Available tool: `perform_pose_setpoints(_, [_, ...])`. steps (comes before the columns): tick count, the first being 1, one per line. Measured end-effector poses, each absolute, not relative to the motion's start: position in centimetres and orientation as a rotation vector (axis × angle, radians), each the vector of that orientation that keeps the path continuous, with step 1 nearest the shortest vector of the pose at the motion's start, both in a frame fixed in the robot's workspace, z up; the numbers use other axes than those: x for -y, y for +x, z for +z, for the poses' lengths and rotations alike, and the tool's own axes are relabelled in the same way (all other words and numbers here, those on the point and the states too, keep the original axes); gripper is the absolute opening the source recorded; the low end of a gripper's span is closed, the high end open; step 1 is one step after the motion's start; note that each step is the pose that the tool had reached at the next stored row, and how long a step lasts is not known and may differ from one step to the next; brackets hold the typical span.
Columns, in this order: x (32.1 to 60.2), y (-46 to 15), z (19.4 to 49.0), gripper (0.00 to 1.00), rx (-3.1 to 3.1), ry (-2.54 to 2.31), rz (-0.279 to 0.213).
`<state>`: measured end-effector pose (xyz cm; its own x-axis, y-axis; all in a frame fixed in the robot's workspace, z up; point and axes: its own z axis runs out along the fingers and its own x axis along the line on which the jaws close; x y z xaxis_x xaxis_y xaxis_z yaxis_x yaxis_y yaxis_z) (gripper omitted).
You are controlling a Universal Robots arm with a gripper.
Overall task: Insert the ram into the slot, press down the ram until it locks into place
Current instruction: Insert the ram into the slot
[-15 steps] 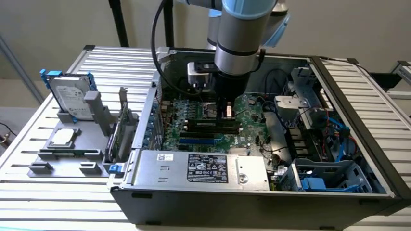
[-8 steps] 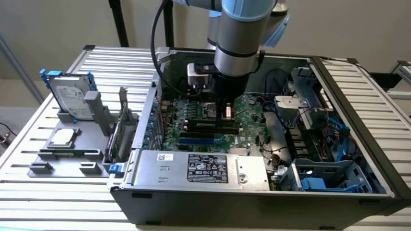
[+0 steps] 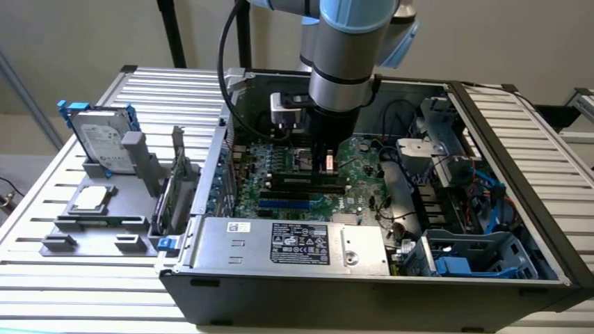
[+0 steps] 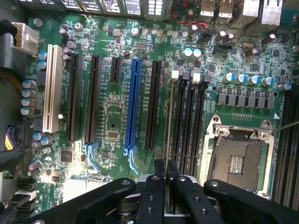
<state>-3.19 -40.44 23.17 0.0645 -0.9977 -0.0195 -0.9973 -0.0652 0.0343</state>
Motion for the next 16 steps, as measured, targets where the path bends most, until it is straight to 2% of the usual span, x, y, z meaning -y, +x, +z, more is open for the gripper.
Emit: perform_pose_setpoints(16, [40.3,-3.19,22.67,0.13,2.15,2.274,-0.059])
